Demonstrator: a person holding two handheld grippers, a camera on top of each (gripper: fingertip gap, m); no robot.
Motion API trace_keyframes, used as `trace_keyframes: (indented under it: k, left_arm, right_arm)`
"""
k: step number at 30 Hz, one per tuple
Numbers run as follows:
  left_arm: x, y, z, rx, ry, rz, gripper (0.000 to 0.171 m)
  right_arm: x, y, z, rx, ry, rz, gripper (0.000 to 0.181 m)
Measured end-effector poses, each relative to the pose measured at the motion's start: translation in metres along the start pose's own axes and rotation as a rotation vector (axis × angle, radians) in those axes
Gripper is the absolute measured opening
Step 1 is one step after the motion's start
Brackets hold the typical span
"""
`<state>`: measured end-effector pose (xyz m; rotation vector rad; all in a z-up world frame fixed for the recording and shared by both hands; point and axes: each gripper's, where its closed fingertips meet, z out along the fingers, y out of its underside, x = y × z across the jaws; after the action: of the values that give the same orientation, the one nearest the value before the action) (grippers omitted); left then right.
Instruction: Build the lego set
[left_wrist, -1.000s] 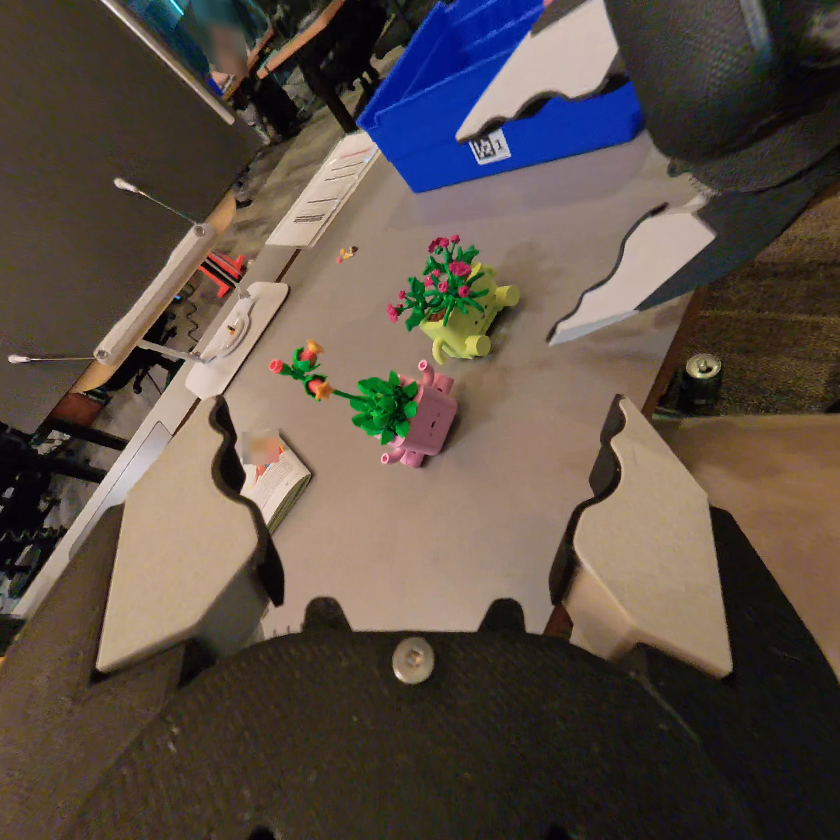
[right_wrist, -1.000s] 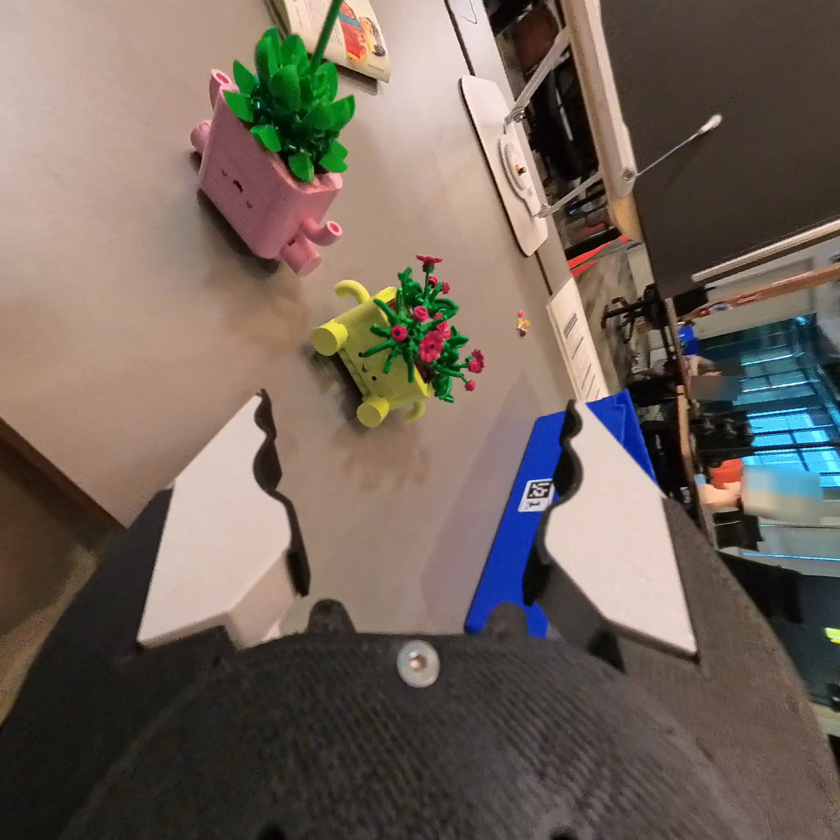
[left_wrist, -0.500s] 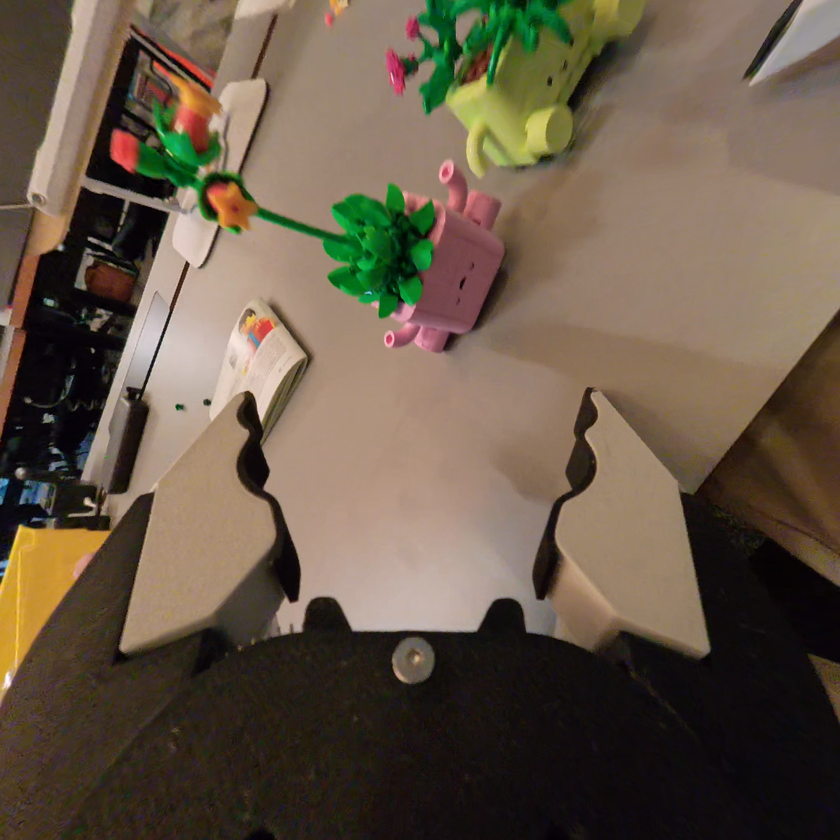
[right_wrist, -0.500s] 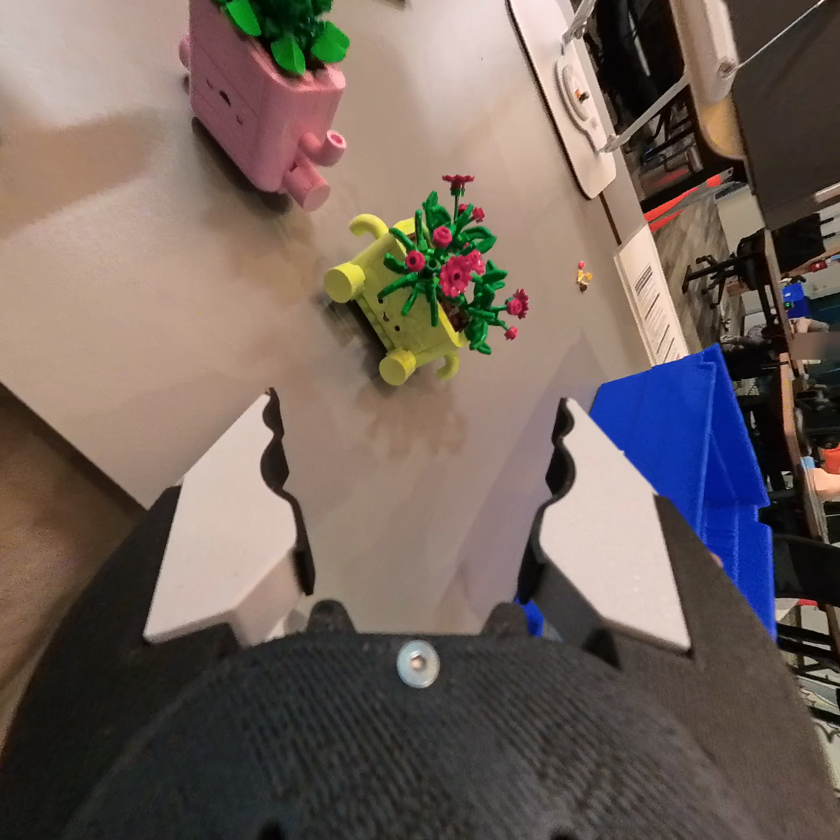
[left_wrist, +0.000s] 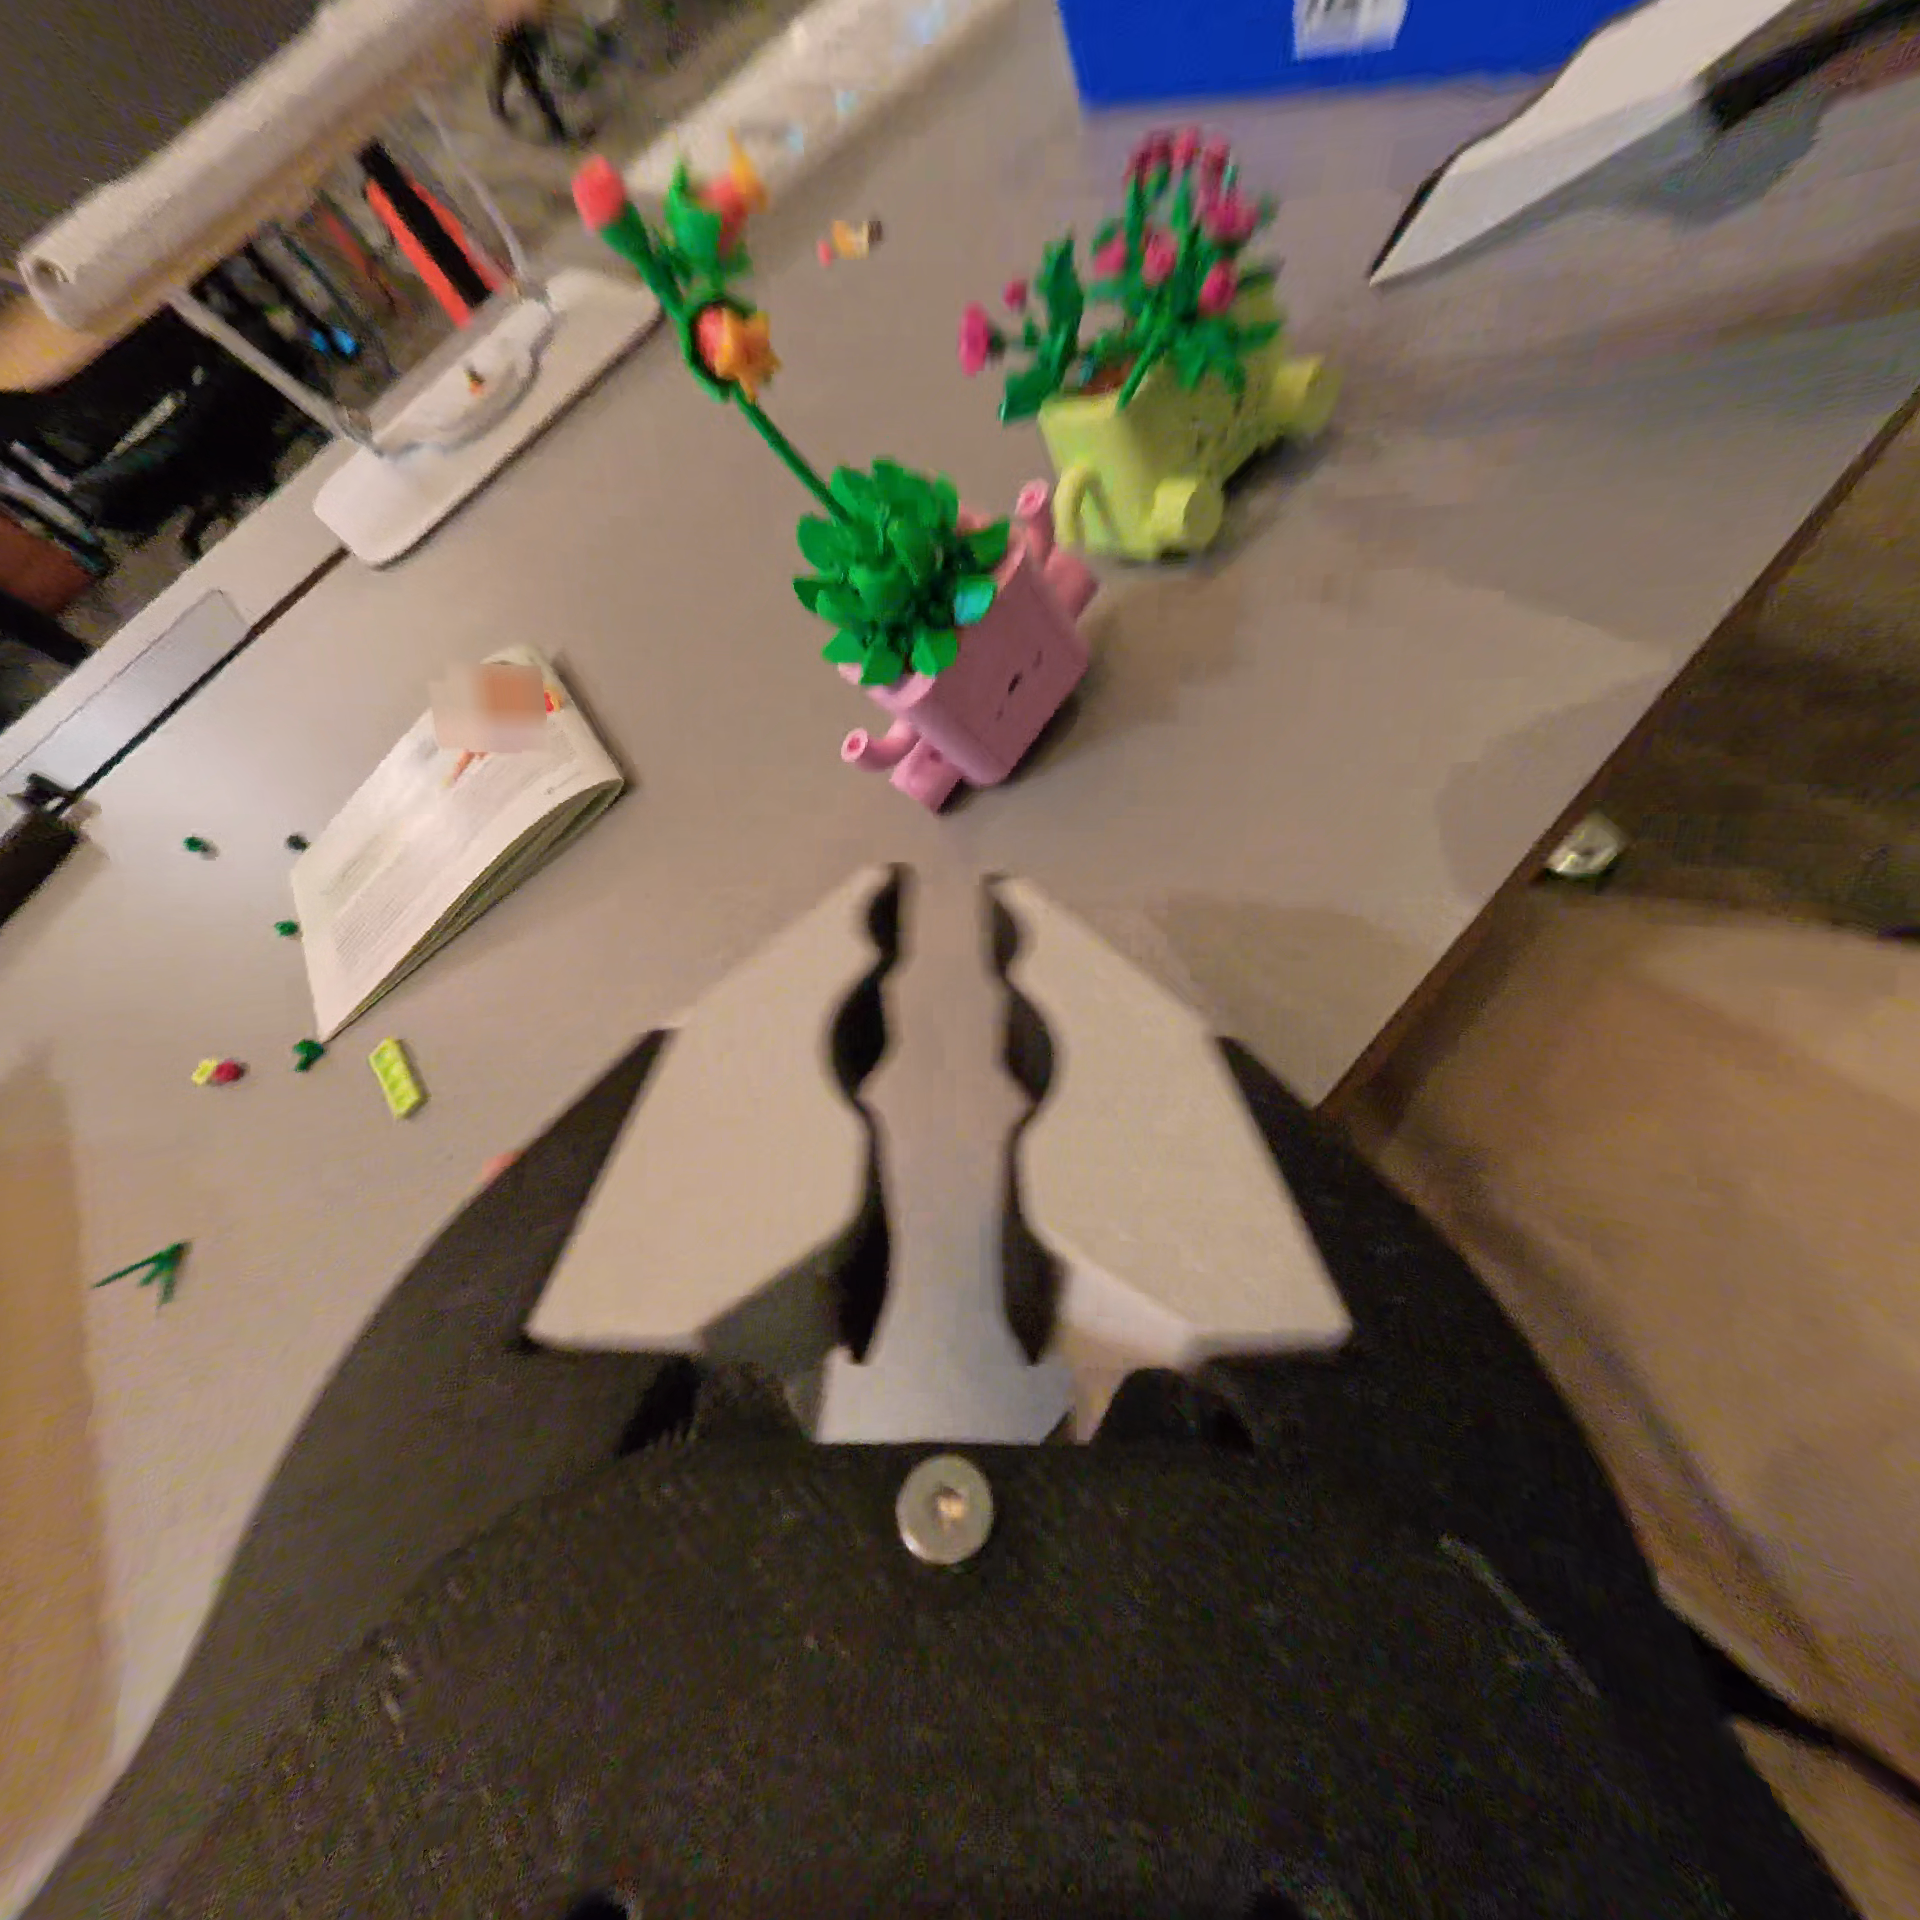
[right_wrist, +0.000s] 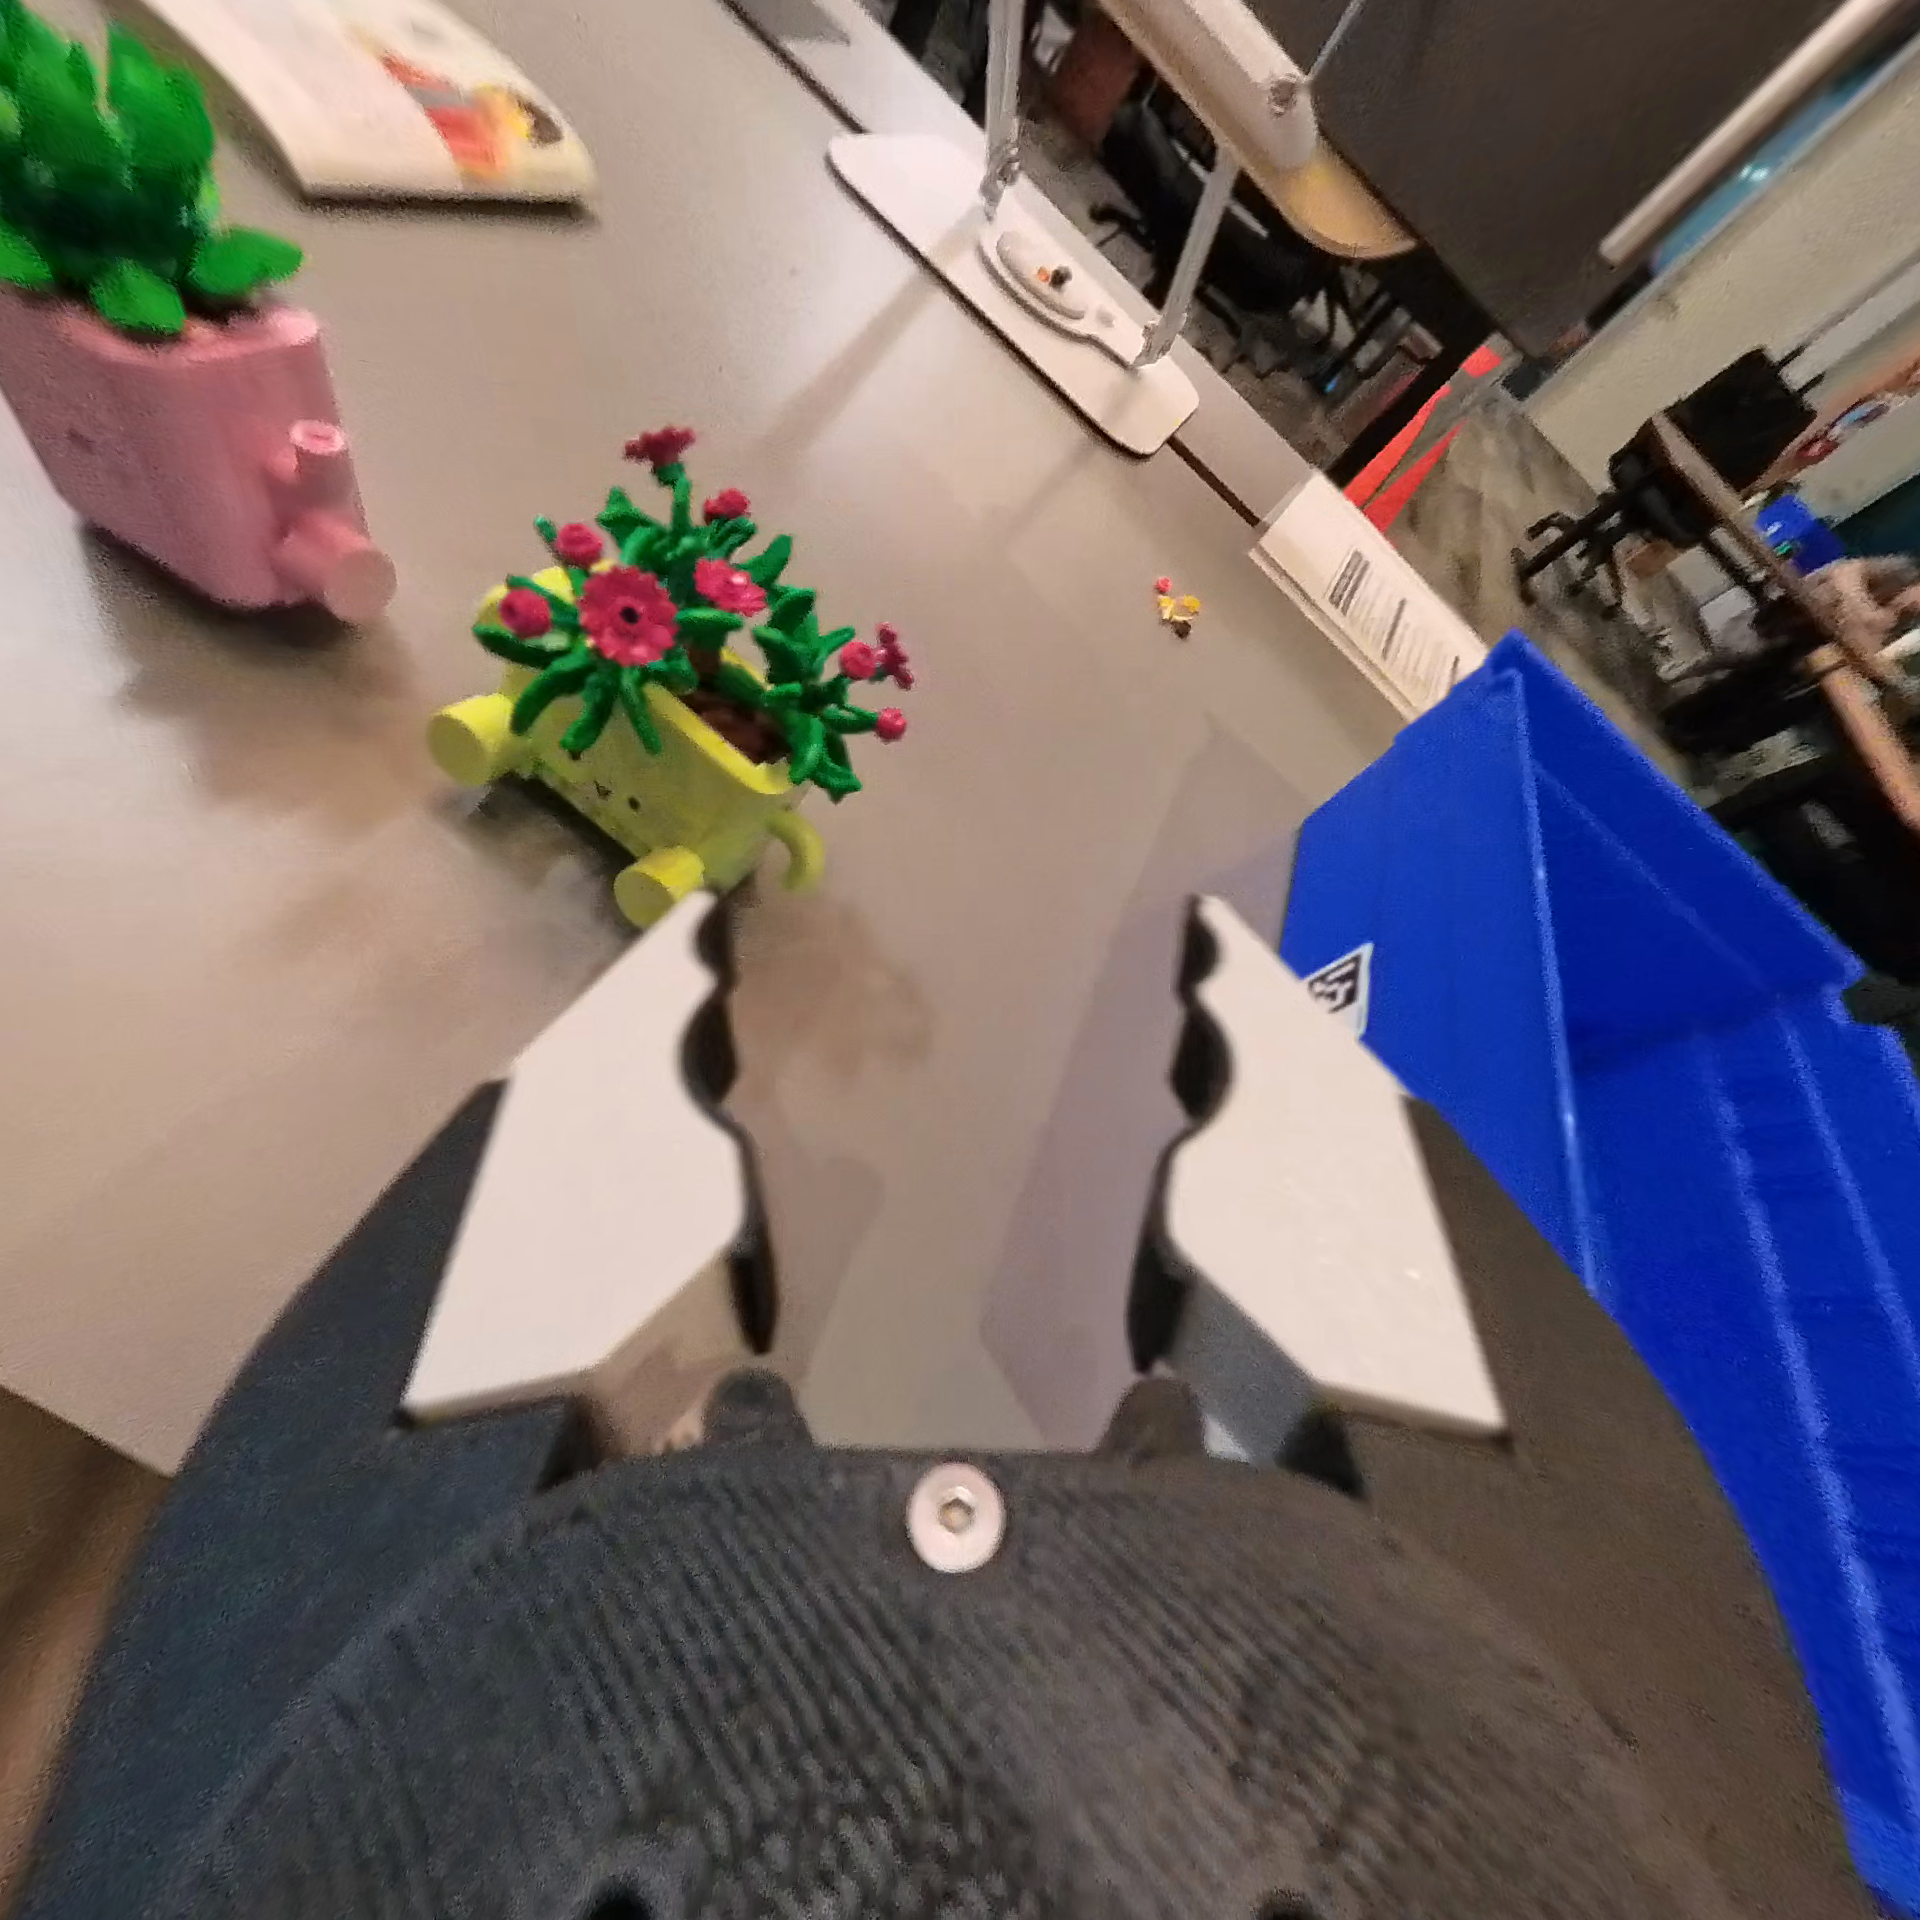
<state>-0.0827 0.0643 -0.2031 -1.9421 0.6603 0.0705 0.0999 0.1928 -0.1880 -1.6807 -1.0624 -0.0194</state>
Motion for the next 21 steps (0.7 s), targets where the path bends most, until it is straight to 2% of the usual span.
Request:
trace_keyframes:
  k: [1,4,7,10,14,16,18,21]
  left_arm:
    - [0.004,-0.008,-0.003,0.056,0.01,-0.041,0.0]
    - [0.009,-0.019,-0.003,0.105,-0.002,-0.162,0.0]
    - [-0.004,-0.023,-0.003,0.116,-0.148,-0.29,0.0]
    - [0.003,-0.03,-0.003,0.154,-0.181,-0.352,0.0]
    - [0.01,-0.031,0.005,0.119,-0.227,-0.275,0.0]
    - [0.011,-0.035,0.007,0.139,-0.227,-0.279,0.0]
    - [0.018,-0.038,0.012,0.146,-0.183,-0.322,0.0]
    - [0.031,-0.039,0.023,0.134,-0.106,-0.366,0.0]
  right_arm:
    - [0.003,-0.001,-0.002,0.016,-0.015,0.055,0.064]
    - [0.005,-0.011,-0.012,0.095,-0.059,0.294,0.032]
    - [-0.011,-0.02,-0.026,0.145,-0.077,0.547,0.001]
    - [-0.047,-0.031,-0.042,0.188,-0.071,0.582,0.0]
    - [-0.115,-0.026,-0.052,0.072,-0.138,0.44,0.0]
    - [-0.137,-0.021,-0.055,0.075,-0.138,0.477,0.0]
    - [-0.147,-0.011,-0.052,0.079,-0.11,0.502,0.0]
    - [-0.139,0.01,-0.046,0.091,-0.003,0.464,0.0]
